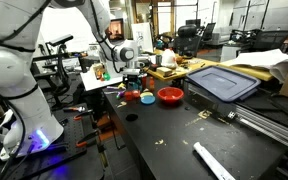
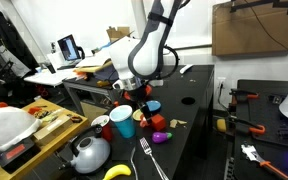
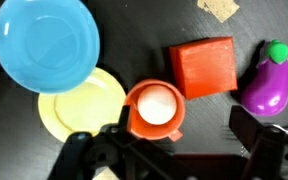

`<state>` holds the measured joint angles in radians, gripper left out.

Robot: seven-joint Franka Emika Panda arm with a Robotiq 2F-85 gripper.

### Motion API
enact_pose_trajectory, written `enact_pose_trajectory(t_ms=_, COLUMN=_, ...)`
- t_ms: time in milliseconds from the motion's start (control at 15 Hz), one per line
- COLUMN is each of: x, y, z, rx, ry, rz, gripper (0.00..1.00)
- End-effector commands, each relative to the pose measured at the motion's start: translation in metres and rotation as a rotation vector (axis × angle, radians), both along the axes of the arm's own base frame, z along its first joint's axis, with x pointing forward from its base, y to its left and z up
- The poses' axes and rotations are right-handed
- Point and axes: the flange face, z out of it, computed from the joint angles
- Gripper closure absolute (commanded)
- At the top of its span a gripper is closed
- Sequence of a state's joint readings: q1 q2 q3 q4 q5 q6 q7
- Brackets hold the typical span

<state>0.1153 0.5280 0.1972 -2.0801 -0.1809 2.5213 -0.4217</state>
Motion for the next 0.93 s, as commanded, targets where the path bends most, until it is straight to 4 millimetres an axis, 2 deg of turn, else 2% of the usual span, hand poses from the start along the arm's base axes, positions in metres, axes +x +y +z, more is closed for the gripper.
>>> enact_pose_trajectory(t_ms=0, x=0.004, y=-0.002, z=-0.007, rx=-0.028, ry=-0.046, rz=0.042, gripper=0.0)
enact_pose_trajectory(t_ms=467, x=0.014, y=-0.006, z=-0.018, rx=-0.035, ry=-0.104, rz=0.057, gripper=0.0)
enact_pose_trajectory(t_ms=533, x=0.015, y=-0.006, z=-0.018, rx=-0.033, ry=-0.107, rz=0.059, gripper=0.25)
enact_pose_trajectory(t_ms=600, x=0.016, y=-0.005, z=-0.019, rx=-0.033, ry=-0.109, rz=0.061, gripper=0.26)
enact_pose_trajectory(t_ms=867, x=0.02, y=-0.005, z=-0.018, rx=-0.031, ry=-0.112, rz=0.059, gripper=0.58)
